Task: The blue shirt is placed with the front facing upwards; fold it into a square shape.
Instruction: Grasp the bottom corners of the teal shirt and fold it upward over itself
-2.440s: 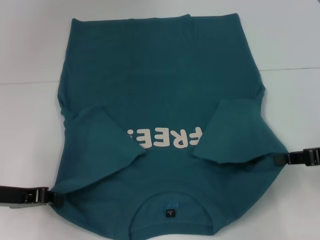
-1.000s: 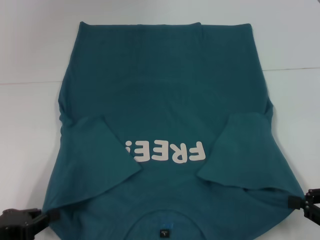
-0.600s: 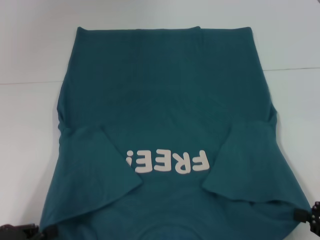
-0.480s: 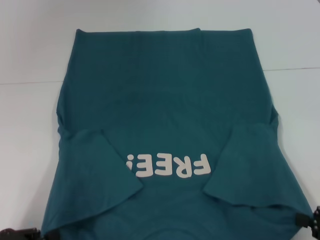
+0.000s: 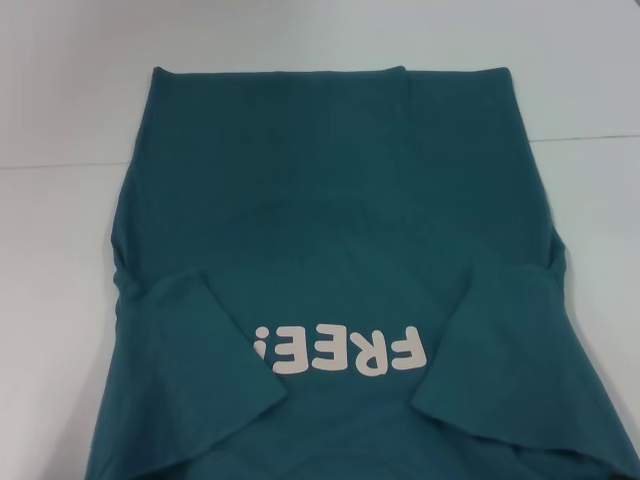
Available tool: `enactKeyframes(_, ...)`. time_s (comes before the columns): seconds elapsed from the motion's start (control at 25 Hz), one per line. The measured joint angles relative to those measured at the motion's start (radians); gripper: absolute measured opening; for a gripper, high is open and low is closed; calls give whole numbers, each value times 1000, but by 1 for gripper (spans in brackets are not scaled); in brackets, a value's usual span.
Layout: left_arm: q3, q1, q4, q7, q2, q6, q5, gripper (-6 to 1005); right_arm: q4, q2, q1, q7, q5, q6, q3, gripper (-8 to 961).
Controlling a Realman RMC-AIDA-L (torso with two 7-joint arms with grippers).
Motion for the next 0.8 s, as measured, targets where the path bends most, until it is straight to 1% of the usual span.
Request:
enactKeyframes(0.44,5,-2,0,23,0,13,28,51,0,0,-44,-43,-1,-42,2,48)
enactKeyframes(0.6,7,-9,-1,24,1,22,30,51,0,-1,-36,-42,-2,-31,-4,47)
enactKeyframes(0.8,7,-13,-1,24,1,28,30,51,2,6,-26,-41,-4,8,-5,48)
